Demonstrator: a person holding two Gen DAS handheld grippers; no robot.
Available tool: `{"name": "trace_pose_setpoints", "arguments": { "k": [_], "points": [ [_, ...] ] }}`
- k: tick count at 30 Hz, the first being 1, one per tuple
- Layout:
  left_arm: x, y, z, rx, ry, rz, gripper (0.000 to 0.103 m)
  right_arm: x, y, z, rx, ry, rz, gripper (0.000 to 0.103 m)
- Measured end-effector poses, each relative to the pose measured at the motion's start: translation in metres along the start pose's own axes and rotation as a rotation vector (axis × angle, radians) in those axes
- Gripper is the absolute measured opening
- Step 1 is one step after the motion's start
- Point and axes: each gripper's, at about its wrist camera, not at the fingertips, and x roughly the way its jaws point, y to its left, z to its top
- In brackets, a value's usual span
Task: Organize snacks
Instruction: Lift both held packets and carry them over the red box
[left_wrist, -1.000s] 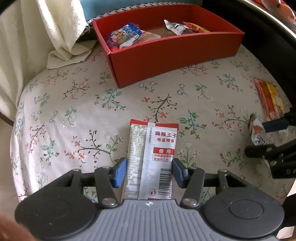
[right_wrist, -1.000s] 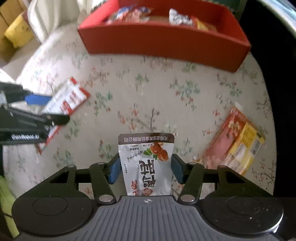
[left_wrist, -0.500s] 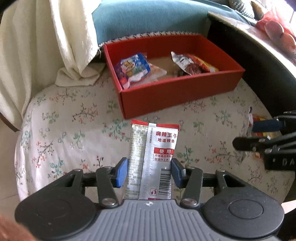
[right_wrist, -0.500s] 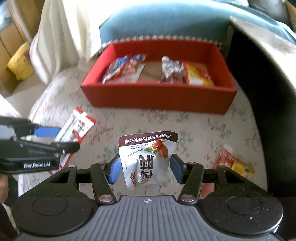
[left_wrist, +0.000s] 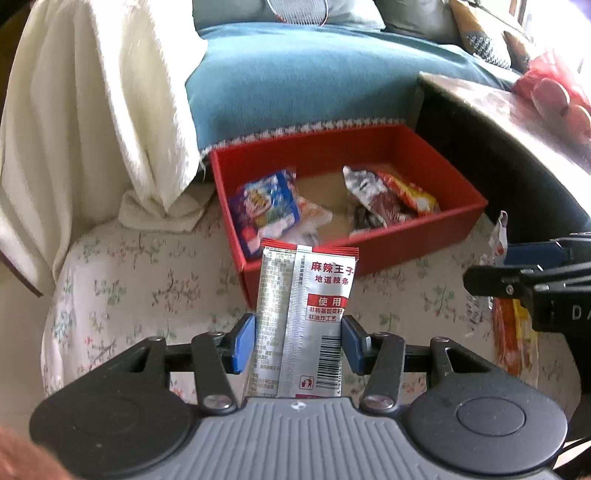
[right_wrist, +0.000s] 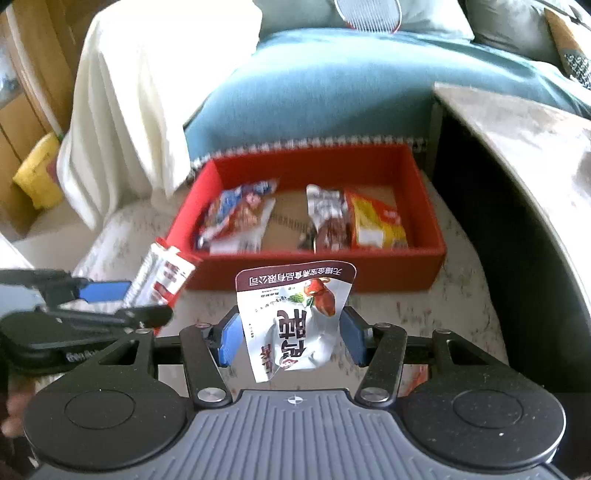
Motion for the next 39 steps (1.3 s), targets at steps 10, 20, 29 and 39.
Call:
{"name": "trace_pose_setpoints", "arguments": {
  "k": [10, 20, 29, 39],
  "points": [
    [0.005, -0.009, 0.03, 0.01, -0.051, 0.021, 0.043, 0.003, 0.0, 0.031, 0.008, -0.06, 0.005, 0.063],
    [0.02, -0.014, 0.057, 0.026, -0.081, 0.054, 0.043, 0.02, -0.018, 0.06, 0.043, -0.066, -0.022, 0.063],
    [0.043, -0.014, 0.074, 0.028, -0.073, 0.09, 0.043, 0.049, -0.027, 0.081, 0.057, -0.036, -0.045, 0.063],
    [0.067, -0.009, 0.092, 0.006, -0.059, 0.11, 0.043, 0.081, -0.039, 0.092, 0.065, 0.017, -0.078, 0.063]
  ]
}}
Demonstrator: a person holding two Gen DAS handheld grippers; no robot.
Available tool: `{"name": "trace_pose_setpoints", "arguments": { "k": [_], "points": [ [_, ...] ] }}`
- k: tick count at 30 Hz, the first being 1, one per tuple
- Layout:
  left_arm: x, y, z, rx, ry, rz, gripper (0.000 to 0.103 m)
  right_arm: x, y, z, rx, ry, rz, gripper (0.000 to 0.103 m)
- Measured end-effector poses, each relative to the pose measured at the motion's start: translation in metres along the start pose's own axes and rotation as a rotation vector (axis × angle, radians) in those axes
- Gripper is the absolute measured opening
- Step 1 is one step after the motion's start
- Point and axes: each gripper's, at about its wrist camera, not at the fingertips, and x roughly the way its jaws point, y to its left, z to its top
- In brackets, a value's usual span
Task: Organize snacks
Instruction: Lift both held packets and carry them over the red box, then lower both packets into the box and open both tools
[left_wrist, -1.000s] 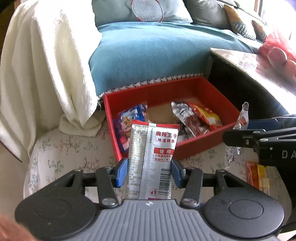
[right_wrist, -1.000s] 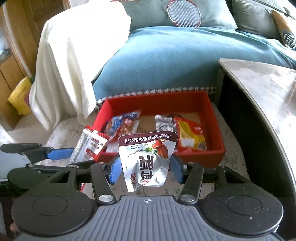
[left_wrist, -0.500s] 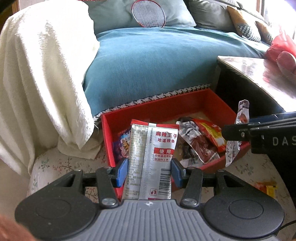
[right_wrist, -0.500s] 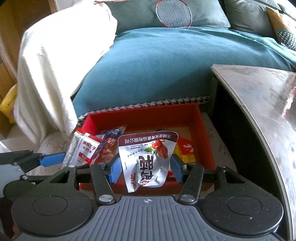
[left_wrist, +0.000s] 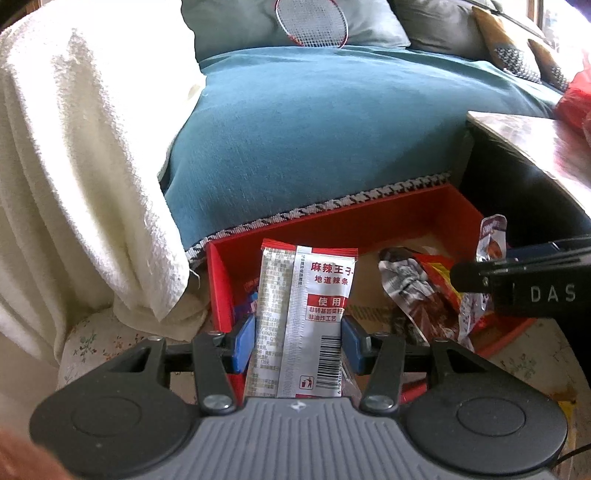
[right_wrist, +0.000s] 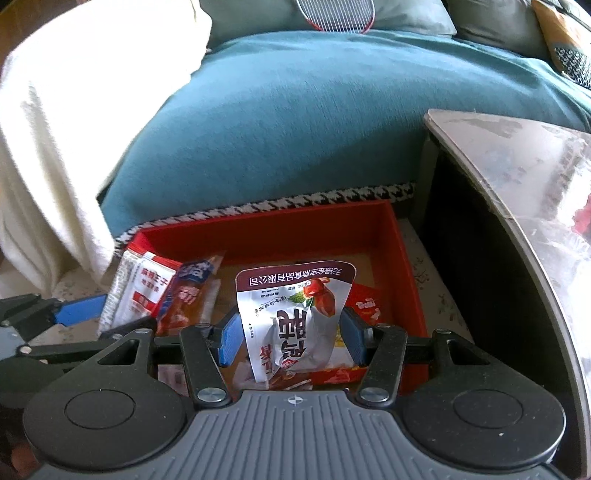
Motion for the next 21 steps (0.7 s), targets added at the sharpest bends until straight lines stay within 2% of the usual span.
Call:
{"name": "trace_pose_setpoints", "arguments": {
  "k": [11, 21],
  "points": [
    [0.033, -0.007, 0.011, -0.005, 0.028, 0.022, 0.043, 0.033, -0.012, 0.009, 0.02, 0.052, -0.032, 0.063],
    [0.04, -0.01, 0.014, 0.004, 0.027, 0.033, 0.043, 0.049, -0.014, 0.016, 0.031, 0.073, -0.047, 0.064]
  ]
}}
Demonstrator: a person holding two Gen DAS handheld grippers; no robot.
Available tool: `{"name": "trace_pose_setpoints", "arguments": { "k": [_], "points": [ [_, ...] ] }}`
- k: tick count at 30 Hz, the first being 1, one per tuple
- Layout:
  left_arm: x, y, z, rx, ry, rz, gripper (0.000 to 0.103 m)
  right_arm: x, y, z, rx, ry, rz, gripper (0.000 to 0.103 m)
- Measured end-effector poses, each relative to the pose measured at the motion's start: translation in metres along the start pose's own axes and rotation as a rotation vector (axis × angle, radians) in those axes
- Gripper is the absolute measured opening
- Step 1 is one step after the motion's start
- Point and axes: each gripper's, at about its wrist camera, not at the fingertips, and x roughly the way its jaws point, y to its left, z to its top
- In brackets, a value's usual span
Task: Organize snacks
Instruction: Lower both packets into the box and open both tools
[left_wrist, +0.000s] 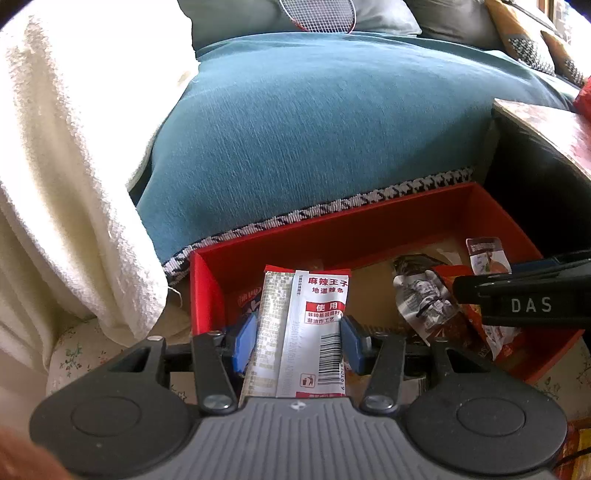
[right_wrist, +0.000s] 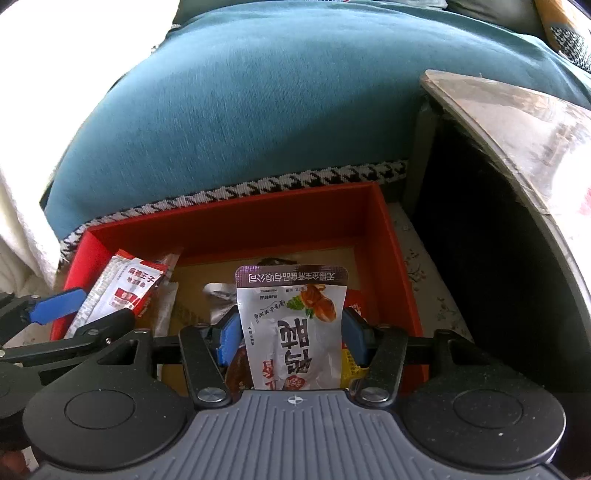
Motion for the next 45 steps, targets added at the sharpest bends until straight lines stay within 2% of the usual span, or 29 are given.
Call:
{"name": "trace_pose_setpoints", "arguments": {
  "k": [9, 13, 23, 36, 45],
  "points": [
    [-0.001, -0.002, 0.001, 0.017, -0.006, 0.01, 0.045, 0.001, -0.003, 0.0, 0.016, -0.008, -0.02, 0.068],
    [-0.002, -0.002, 0.001, 0.02, -0.008, 0.015, 0.055, 0.0, -0.005, 0.001, 0.027, -0.017, -0.022, 0.07],
    [-0.01, -0.001, 0.004, 0.013, -0.016, 0.007, 0.068, -0.007, -0.008, -0.002, 0.033, -0.031, -0.015, 0.073],
    [-0.034, 0.001, 0.006, 0.012, -0.07, 0.005, 0.07, -0.031, -0.018, -0.007, 0.049, -0.068, -0.002, 0.076],
    [-0.059, -0.004, 0.0, 0.023, -0.1, -0.041, 0.07, -0.058, -0.016, -0.022, 0.04, -0.089, 0.019, 0.077]
  ]
}}
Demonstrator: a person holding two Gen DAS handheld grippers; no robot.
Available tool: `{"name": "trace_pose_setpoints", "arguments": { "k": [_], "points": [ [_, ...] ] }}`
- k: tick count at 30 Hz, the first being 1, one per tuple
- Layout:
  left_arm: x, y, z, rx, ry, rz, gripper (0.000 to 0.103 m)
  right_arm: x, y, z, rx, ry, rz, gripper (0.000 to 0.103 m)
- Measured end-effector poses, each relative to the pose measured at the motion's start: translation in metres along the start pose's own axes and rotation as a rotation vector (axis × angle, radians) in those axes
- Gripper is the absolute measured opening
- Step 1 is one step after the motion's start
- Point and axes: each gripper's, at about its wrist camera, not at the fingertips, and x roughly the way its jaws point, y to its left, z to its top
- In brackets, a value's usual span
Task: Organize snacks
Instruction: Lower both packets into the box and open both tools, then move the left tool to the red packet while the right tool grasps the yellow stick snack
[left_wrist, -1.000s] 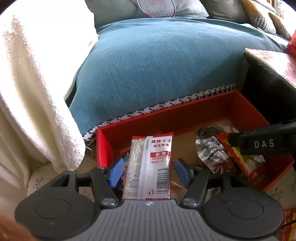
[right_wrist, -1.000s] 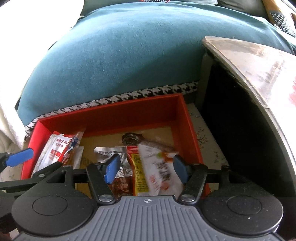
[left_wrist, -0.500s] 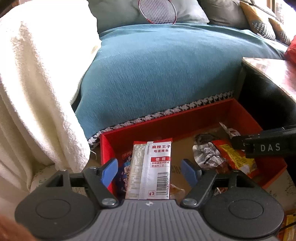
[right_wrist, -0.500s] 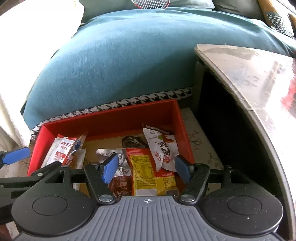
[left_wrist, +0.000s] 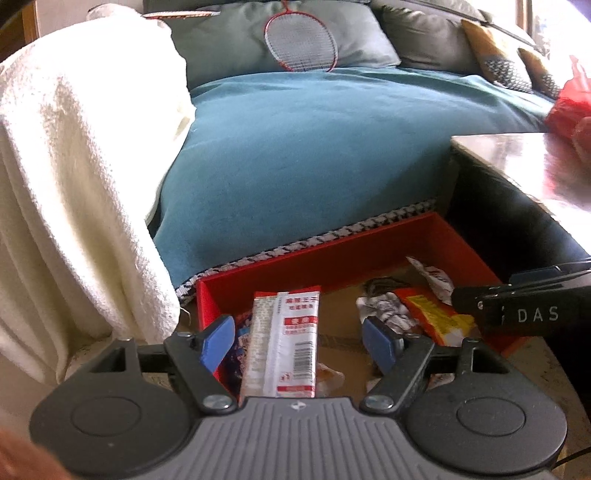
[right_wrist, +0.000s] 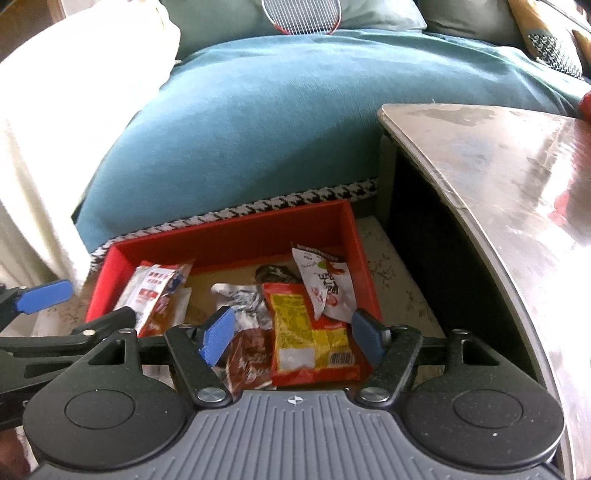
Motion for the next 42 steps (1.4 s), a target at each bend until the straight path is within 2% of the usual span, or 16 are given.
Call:
{"name": "trace_pose_setpoints", "arguments": {
  "k": [5, 11, 16, 22, 24, 26, 30, 34, 36, 39, 42],
  "points": [
    [-0.015, -0.007, -0.008, 0.014, -0.004, -0.033, 0.071, -0.027, -0.005, -0.019, 0.008, -0.026, 0.003, 0.08],
    [-0.029, -0.023, -0.023, 0.066, 0.008, -0.088, 0.074, -0.062, -0.029, -0.071, 0.047, -0.008, -0.026, 0.083],
    [-0.037, -0.037, -0.033, 0.102, 0.015, -0.125, 0.074, -0.06, -0.061, -0.114, 0.108, 0.095, -0.1, 0.083],
    [-0.037, -0.06, -0.043, 0.154, 0.044, -0.167, 0.074, -0.037, -0.081, -0.143, 0.173, 0.221, -0.128, 0.083],
    [-0.037, -0.067, -0.047, 0.176, 0.048, -0.168, 0.074, -0.027, -0.081, -0.145, 0.176, 0.247, -0.126, 0.081],
    [-0.036, -0.069, -0.05, 0.189, 0.057, -0.17, 0.074, -0.018, -0.075, -0.146, 0.166, 0.28, -0.119, 0.073],
    [-0.033, -0.068, -0.054, 0.192, 0.074, -0.18, 0.074, -0.014, -0.073, -0.149, 0.152, 0.303, -0.126, 0.073],
    [-0.034, -0.07, -0.056, 0.2, 0.083, -0.194, 0.074, -0.024, -0.065, -0.153, 0.135, 0.294, -0.077, 0.052],
    [-0.035, -0.071, -0.057, 0.208, 0.082, -0.198, 0.074, -0.025, -0.056, -0.156, 0.116, 0.302, -0.049, 0.051],
    [-0.034, -0.074, -0.06, 0.216, 0.09, -0.203, 0.074, -0.024, -0.047, -0.16, 0.072, 0.311, -0.054, 0.051],
    [-0.032, -0.078, -0.067, 0.228, 0.113, -0.213, 0.074, -0.033, -0.054, -0.157, 0.107, 0.296, -0.033, 0.046]
  ]
}}
